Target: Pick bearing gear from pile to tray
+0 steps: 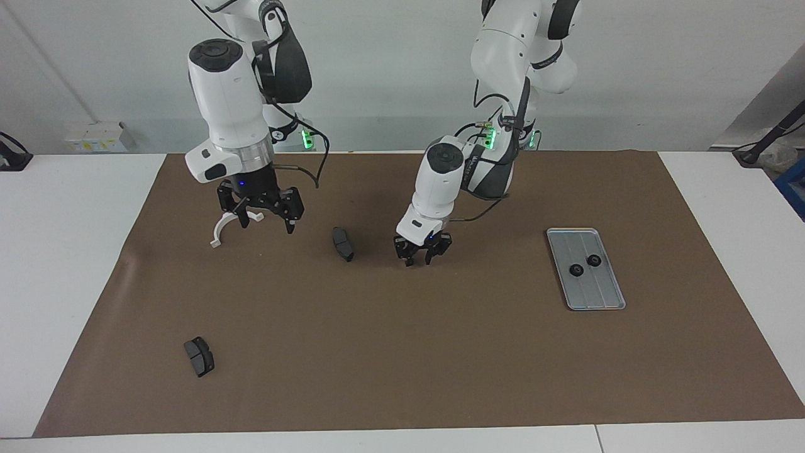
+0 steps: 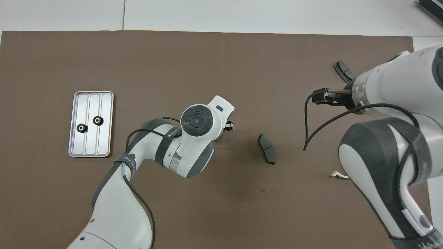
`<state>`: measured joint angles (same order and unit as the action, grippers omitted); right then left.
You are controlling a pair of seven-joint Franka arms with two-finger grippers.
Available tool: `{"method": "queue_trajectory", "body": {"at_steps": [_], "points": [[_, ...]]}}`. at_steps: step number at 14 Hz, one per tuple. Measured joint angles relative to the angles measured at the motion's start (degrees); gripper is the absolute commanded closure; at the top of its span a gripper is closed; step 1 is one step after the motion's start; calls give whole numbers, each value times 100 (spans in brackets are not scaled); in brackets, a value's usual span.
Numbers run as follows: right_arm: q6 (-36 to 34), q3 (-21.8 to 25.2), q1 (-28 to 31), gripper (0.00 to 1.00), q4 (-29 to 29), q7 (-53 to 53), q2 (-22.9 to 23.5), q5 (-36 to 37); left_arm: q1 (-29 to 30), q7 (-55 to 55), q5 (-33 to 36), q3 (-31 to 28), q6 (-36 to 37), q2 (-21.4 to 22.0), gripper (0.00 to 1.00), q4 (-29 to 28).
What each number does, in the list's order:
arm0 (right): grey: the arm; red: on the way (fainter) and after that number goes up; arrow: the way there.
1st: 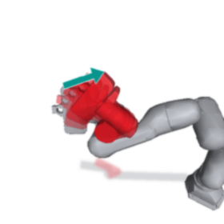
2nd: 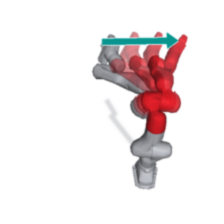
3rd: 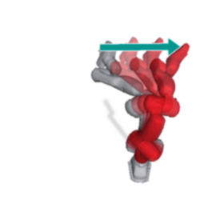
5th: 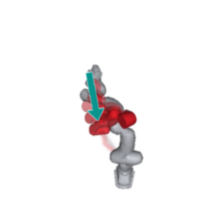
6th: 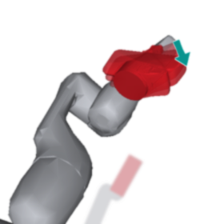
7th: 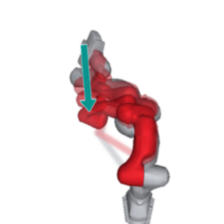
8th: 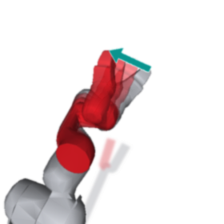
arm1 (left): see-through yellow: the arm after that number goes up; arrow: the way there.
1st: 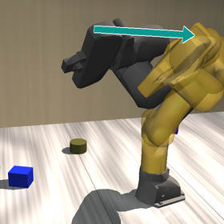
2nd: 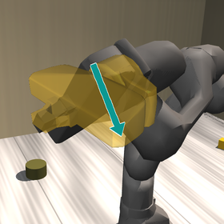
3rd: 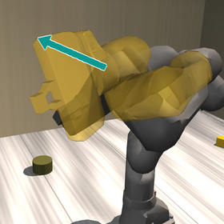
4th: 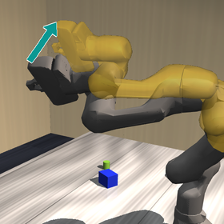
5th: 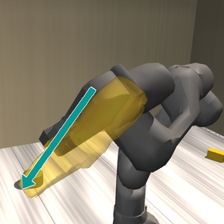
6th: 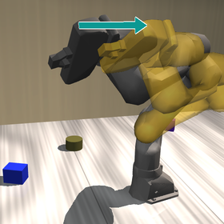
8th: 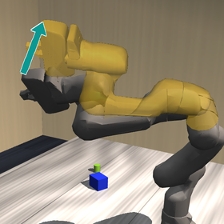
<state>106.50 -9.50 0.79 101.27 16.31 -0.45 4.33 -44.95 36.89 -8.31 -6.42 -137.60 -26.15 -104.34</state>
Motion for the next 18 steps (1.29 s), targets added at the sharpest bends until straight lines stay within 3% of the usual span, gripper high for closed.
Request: {"method": "queue_trajectory", "body": {"at_steps": [4,7,12,18], "points": [[-466,91,414,0,-355,-673,-9,-440,-5,1,0,-1,0,0,57,0],[-812,270,405,0,-539,-817,39,-471,-5,1,0,-1,0,-1,60,0],[-1094,808,-176,0,-811,-817,112,-471,-7,1,0,-1,-1,-4,66,0],[-1186,835,-314,0,-800,-817,119,-471,-7,1,0,-6,-5,-4,75,0]]}}
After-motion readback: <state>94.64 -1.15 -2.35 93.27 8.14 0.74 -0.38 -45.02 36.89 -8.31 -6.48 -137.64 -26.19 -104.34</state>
